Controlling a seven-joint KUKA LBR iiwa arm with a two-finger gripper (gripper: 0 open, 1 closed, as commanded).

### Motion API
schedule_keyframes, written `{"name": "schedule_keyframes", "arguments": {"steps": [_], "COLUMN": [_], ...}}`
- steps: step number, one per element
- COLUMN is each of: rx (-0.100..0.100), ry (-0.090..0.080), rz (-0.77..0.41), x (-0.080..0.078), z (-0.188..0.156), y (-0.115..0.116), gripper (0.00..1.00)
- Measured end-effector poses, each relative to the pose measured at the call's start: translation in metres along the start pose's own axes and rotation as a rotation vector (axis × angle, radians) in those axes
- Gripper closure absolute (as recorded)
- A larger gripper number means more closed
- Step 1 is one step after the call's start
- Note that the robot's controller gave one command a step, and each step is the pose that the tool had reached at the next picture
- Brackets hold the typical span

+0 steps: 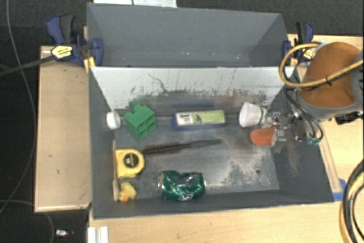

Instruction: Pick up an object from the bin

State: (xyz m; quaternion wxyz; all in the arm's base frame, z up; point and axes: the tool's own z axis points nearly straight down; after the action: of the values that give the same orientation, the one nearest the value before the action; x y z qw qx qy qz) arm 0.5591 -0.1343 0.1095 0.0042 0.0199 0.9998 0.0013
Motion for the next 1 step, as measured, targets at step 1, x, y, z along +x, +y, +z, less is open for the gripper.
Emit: {"name": "schedule_keyframes", "arguments": {"steps": [1], "rx": [0.0], "ry": [0.0], "rz": [0.0], "x": [-0.0001], "z": [-0.0126], "y": [0.0001], "gripper": [1.0]}}
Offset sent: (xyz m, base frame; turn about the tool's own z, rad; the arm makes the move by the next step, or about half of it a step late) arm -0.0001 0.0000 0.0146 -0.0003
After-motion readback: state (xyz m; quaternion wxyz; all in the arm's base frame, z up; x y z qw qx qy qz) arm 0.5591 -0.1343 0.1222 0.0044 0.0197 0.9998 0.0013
